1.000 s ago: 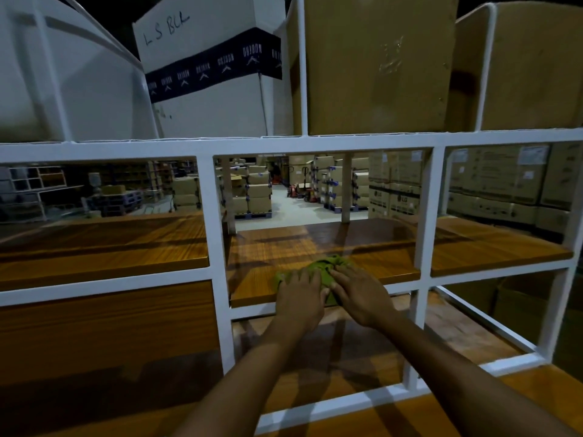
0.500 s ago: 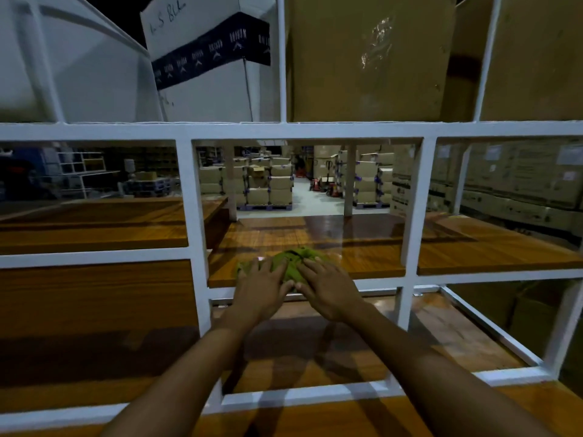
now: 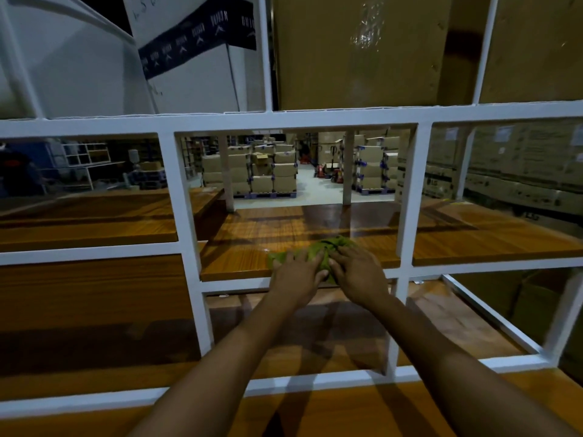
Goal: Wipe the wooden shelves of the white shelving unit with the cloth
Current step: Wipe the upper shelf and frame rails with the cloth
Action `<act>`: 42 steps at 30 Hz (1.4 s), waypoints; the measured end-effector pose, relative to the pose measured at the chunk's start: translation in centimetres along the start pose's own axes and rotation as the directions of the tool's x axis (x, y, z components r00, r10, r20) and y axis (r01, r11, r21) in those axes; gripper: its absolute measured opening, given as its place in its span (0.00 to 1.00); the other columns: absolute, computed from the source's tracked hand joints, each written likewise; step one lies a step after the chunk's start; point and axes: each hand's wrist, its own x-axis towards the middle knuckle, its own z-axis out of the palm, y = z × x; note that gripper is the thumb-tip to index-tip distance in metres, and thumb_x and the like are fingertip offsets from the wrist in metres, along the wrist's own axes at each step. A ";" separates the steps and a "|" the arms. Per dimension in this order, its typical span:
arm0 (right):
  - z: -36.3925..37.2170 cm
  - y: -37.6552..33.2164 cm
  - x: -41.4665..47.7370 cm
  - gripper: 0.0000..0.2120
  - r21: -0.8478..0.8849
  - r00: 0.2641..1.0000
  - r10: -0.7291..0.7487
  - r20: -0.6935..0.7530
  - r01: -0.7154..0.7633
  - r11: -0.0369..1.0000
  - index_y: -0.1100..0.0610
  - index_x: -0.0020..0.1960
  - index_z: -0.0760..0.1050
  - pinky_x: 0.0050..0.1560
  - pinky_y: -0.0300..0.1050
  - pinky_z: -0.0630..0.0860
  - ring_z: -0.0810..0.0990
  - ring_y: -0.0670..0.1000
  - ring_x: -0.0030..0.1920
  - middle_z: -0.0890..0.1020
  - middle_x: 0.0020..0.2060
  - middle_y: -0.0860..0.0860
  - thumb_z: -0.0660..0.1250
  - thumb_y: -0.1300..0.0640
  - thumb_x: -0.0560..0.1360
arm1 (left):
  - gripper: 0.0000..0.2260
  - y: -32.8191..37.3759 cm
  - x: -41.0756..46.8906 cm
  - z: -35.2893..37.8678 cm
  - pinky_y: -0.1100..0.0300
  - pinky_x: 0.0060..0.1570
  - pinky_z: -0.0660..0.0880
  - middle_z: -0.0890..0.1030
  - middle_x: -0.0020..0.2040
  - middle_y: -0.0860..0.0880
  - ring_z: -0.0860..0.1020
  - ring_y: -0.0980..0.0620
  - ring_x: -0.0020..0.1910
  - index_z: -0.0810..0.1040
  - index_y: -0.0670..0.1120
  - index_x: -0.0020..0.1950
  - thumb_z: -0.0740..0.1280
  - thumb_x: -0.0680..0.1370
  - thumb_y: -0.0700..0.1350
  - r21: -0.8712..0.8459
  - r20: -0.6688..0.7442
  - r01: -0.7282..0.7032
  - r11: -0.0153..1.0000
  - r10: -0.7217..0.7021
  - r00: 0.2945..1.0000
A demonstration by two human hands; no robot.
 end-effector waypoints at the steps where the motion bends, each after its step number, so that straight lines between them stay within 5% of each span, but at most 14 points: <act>1: 0.3 -1.0 0.1 0.23 -0.009 1.000 -0.005 0.012 0.005 1.000 0.47 0.66 0.76 0.68 0.56 0.65 0.69 0.55 0.71 0.77 0.67 0.51 0.49 0.41 0.81 | 0.25 -1.0 -0.3 0.0 0.36 0.66 0.60 0.59 0.78 0.46 0.57 0.38 0.76 0.54 0.58 0.78 0.51 0.82 0.61 0.001 -0.004 0.013 1.000 -0.013 1.000; 9: 1.4 -6.6 1.1 0.19 0.004 0.984 -0.126 0.126 0.127 0.992 0.48 0.69 0.72 0.66 0.54 0.65 0.67 0.56 0.71 0.73 0.69 0.51 0.53 0.44 0.83 | 0.26 -7.5 -2.7 0.1 0.38 0.65 0.61 0.60 0.78 0.48 0.58 0.41 0.75 0.54 0.60 0.78 0.52 0.81 0.64 0.018 -0.043 0.062 0.998 -0.061 0.997; 17: -0.5 -3.7 -0.1 0.21 -0.012 0.989 -0.059 0.135 0.061 0.998 0.48 0.70 0.73 0.69 0.51 0.64 0.67 0.54 0.72 0.73 0.71 0.51 0.51 0.43 0.84 | 0.20 -2.2 -1.5 -1.7 0.39 0.61 0.64 0.67 0.71 0.43 0.61 0.40 0.71 0.70 0.50 0.68 0.54 0.82 0.59 0.088 -0.101 0.038 0.995 -0.029 0.994; 21: -2.2 0.1 -1.0 0.29 0.008 0.995 -0.018 0.096 0.018 1.000 0.47 0.66 0.76 0.65 0.54 0.69 0.73 0.55 0.66 0.78 0.65 0.51 0.43 0.39 0.80 | 0.18 1.9 -0.4 -1.5 0.42 0.61 0.65 0.69 0.69 0.42 0.64 0.41 0.69 0.71 0.49 0.67 0.55 0.82 0.56 0.043 -0.123 -0.067 0.997 0.072 0.990; 31: -3.8 5.3 -2.0 0.10 -0.077 1.000 0.018 -0.003 -0.018 0.997 0.56 0.45 0.78 0.43 0.50 0.73 0.79 0.59 0.45 0.81 0.43 0.55 0.59 0.55 0.72 | 0.20 8.5 3.2 1.5 0.49 0.65 0.65 0.74 0.68 0.47 0.70 0.43 0.65 0.72 0.52 0.70 0.63 0.78 0.45 -0.115 -0.212 -0.148 0.982 0.121 0.970; 36: -3.6 6.5 -2.9 0.07 -0.026 0.992 -0.088 -0.095 0.086 0.996 0.55 0.45 0.81 0.45 0.49 0.75 0.81 0.57 0.45 0.83 0.42 0.53 0.71 0.61 0.68 | 0.15 9.1 2.6 2.3 0.49 0.53 0.72 0.81 0.55 0.43 0.76 0.40 0.55 0.82 0.46 0.56 0.69 0.71 0.37 -0.272 -0.358 -0.139 0.952 0.035 0.933; 42: -6.4 8.0 -4.4 0.05 0.023 0.984 -0.141 -0.114 0.144 0.989 0.56 0.45 0.82 0.44 0.49 0.76 0.80 0.56 0.45 0.84 0.42 0.54 0.75 0.60 0.69 | 0.11 12.0 1.4 0.0 0.52 0.54 0.70 0.79 0.58 0.45 0.73 0.46 0.56 0.83 0.46 0.52 0.66 0.73 0.35 -0.203 -0.328 -0.077 0.976 0.006 0.945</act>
